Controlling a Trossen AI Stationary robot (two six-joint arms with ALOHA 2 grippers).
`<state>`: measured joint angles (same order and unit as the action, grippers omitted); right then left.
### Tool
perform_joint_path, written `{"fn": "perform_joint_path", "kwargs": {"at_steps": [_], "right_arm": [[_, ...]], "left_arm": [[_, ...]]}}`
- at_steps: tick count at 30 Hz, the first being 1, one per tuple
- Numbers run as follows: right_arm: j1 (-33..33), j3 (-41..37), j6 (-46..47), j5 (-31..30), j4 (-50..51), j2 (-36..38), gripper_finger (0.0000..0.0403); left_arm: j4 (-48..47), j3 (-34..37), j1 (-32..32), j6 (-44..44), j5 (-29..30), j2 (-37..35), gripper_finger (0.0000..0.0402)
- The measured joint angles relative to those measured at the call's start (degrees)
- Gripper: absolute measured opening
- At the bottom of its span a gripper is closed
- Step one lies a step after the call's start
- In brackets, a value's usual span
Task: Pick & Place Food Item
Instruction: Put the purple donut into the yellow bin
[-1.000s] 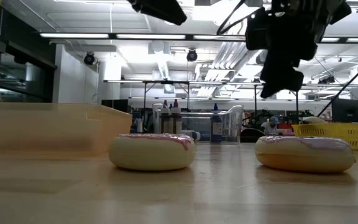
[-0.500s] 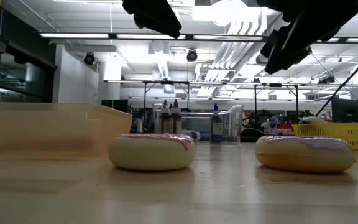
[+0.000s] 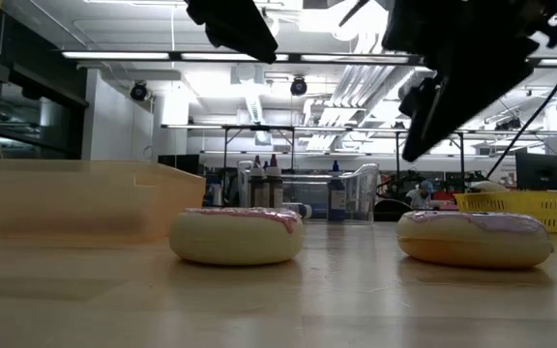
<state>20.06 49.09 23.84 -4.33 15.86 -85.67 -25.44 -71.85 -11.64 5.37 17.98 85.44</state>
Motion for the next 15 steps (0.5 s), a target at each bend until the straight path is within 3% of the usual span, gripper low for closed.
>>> {"fn": "perform_joint_path", "kwargs": {"at_steps": [10, 15], "right_arm": [[-0.62, 10.79, 0.21, 1.66, 15.11, -7.03, 0.0184], [-0.57, 13.53, 1.44, 3.88, 16.86, -9.08, 0.0184]], "left_arm": [[-0.43, 0.00, 0.00, 0.69, -0.12, 0.01, 0.0168], [-0.97, 0.00, 0.00, 0.69, -0.09, 0.01, 0.0168]]}}
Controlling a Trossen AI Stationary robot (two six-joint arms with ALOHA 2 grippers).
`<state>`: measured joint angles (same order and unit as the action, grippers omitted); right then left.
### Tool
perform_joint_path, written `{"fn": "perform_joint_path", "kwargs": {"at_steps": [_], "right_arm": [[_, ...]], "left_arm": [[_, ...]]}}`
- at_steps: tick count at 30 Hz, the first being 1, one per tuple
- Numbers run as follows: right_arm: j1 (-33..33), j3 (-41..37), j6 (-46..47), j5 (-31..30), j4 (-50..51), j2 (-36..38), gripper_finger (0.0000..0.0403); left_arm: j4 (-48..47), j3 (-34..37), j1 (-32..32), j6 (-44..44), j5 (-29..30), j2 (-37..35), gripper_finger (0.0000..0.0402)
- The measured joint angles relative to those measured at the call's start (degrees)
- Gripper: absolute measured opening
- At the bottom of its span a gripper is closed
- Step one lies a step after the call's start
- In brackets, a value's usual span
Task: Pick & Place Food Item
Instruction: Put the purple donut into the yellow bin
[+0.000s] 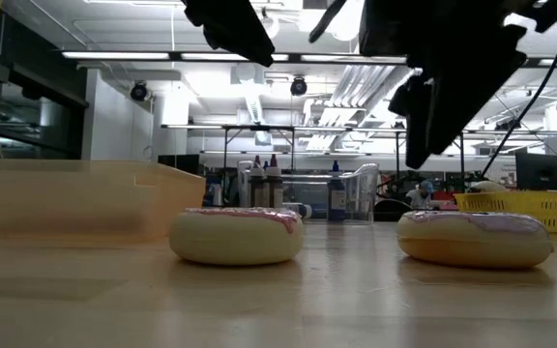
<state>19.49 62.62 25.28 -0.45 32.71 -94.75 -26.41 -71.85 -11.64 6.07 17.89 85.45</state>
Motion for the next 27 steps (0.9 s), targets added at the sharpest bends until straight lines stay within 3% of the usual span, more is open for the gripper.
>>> {"fn": "perform_joint_path", "kwargs": {"at_steps": [27], "right_arm": [[0.04, -0.75, 6.66, 2.27, 3.45, -3.25, 0.0184]], "left_arm": [[-2.34, 0.02, 0.00, 1.50, 0.07, 0.04, 0.0168]]}}
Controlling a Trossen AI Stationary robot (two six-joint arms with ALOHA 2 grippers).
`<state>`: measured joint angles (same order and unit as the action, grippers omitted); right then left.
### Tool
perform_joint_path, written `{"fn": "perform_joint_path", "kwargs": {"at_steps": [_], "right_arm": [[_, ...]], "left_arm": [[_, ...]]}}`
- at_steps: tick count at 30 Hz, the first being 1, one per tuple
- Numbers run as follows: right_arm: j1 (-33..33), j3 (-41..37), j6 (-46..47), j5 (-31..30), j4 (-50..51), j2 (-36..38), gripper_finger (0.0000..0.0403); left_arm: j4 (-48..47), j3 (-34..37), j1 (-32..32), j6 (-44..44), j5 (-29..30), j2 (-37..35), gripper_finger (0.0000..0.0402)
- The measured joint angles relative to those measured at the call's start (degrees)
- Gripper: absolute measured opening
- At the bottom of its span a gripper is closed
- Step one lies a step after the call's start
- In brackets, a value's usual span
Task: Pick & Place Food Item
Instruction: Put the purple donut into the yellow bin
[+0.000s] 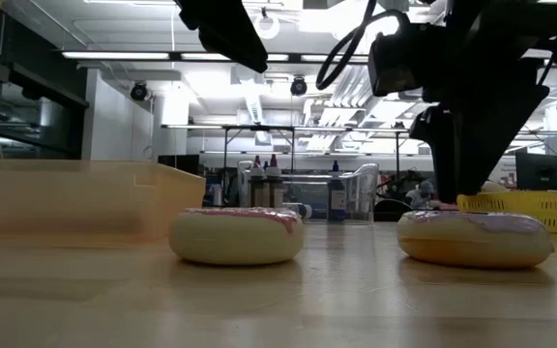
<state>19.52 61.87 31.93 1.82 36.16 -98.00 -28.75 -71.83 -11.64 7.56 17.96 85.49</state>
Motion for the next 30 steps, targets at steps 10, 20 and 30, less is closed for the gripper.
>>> {"fn": "perform_joint_path", "kwargs": {"at_steps": [10, 20, 30], "right_arm": [[1.17, 0.03, 1.07, -1.25, -2.78, -1.91, 0.0184], [1.49, 0.00, 1.35, -1.09, -4.58, -5.42, 0.0184], [1.49, 0.00, 1.48, -1.30, -4.30, -5.55, 0.0182]], "left_arm": [[0.00, 0.00, -0.02, -0.01, 0.07, 0.00, 0.0168], [0.02, 0.00, -0.02, -0.01, 0.07, 0.00, 0.0168], [0.03, 0.02, -0.02, -0.01, 0.04, 0.00, 0.0168]]}}
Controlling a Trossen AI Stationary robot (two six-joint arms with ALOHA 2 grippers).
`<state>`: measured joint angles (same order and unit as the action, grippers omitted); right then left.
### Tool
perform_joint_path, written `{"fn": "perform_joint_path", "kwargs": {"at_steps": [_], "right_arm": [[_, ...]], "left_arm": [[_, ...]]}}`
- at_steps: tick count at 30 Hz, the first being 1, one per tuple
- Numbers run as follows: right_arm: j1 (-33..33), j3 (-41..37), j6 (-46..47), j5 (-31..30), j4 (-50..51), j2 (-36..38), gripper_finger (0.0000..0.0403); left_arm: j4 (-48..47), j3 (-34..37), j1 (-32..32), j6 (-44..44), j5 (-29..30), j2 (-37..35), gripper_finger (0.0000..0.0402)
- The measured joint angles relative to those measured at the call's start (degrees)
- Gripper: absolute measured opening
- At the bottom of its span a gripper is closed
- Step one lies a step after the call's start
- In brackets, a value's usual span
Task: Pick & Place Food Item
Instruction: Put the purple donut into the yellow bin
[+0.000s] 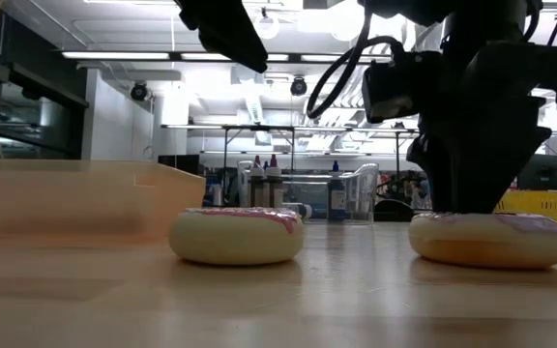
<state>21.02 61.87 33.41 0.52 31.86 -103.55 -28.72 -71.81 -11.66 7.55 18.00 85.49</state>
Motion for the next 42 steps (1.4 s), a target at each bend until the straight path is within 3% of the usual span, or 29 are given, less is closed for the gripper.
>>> {"fn": "perform_joint_path", "kwargs": {"at_steps": [12, 23, 29, 42], "right_arm": [[-0.02, 0.00, -0.04, 1.43, 0.04, 0.00, 0.0111], [-0.13, 0.00, 1.07, 0.65, 0.14, 0.04, 0.0093], [-0.19, -0.07, 1.51, -2.35, 1.67, 2.45, 0.0093], [-4.47, -0.04, 4.42, -13.11, 13.44, 16.21, 0.0093]], "left_arm": [[-0.01, 0.00, 0.00, -0.04, -0.02, 0.00, 0.0168], [-0.01, 0.00, 0.00, -0.04, -0.04, 0.00, 0.0168], [0.01, 0.00, 0.01, -0.07, -0.04, 0.00, 0.0168], [0.04, 0.00, 0.00, -0.07, -0.06, 0.00, 0.0168]]}}
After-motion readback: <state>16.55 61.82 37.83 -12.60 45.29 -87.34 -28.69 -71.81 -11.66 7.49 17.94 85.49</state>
